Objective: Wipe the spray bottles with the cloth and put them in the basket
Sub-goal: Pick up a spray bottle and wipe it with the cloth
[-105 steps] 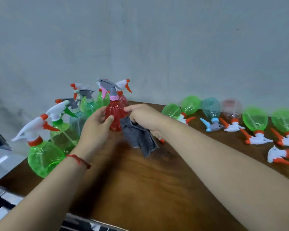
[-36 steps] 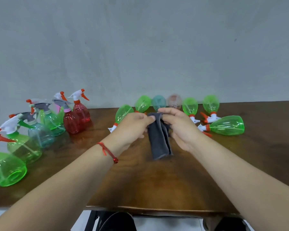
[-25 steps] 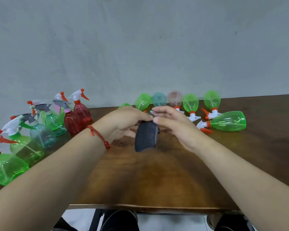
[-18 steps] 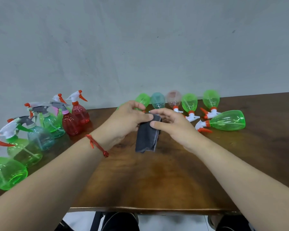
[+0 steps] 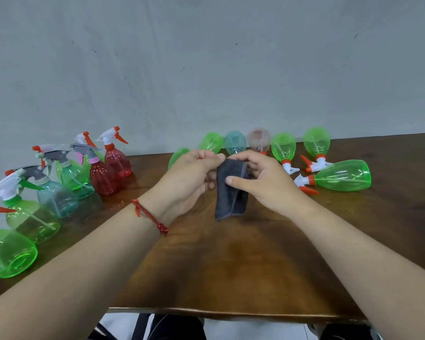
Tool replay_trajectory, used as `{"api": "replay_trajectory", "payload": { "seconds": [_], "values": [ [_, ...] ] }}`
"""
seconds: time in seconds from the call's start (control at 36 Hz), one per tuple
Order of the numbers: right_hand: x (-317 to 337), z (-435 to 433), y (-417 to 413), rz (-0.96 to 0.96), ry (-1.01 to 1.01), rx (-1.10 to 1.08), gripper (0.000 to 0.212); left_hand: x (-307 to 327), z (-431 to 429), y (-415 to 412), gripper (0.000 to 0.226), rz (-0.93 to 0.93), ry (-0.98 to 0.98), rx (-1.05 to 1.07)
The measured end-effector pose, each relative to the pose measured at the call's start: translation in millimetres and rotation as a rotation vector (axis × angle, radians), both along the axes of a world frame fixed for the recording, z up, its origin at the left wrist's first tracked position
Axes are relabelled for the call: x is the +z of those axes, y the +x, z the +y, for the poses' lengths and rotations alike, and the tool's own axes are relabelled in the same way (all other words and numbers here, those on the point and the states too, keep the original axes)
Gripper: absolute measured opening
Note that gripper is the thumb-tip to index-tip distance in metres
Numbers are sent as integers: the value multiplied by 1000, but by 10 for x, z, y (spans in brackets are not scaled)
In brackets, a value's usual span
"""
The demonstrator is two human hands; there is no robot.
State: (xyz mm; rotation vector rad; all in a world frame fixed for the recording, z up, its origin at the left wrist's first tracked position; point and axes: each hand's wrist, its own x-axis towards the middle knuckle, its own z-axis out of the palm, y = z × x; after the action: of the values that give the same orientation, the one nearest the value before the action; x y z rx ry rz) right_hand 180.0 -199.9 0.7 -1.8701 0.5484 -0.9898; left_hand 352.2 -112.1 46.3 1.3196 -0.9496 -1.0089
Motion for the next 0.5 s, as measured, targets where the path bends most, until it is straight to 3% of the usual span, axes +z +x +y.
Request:
{"api": "replay_trajectory", "payload": {
  "seconds": [0.08, 0.19, 0.25, 0.36, 0.44, 0.5],
  "values": [
    [-46, -78, 7, -19, 44, 13, 28, -78, 19, 10, 23, -60, -66, 0],
    [-67, -175, 36, -13, 152, 60, 19, -182, -26, 135, 24, -455, -172, 116],
    [-78, -204, 61, -31, 187, 81, 16, -225, -40, 164, 27, -540, -131, 64],
    [-136, -229, 120, -111, 297, 102, 18, -427, -65, 182, 25, -320, -29, -138],
    [-280, -215, 153, -191, 364, 86, 25, -596, -84, 225, 16, -299, -72, -79],
    [-372, -181, 166, -276, 522, 125, 33, -681, -115, 230, 9, -270, -111, -5]
  ]
}}
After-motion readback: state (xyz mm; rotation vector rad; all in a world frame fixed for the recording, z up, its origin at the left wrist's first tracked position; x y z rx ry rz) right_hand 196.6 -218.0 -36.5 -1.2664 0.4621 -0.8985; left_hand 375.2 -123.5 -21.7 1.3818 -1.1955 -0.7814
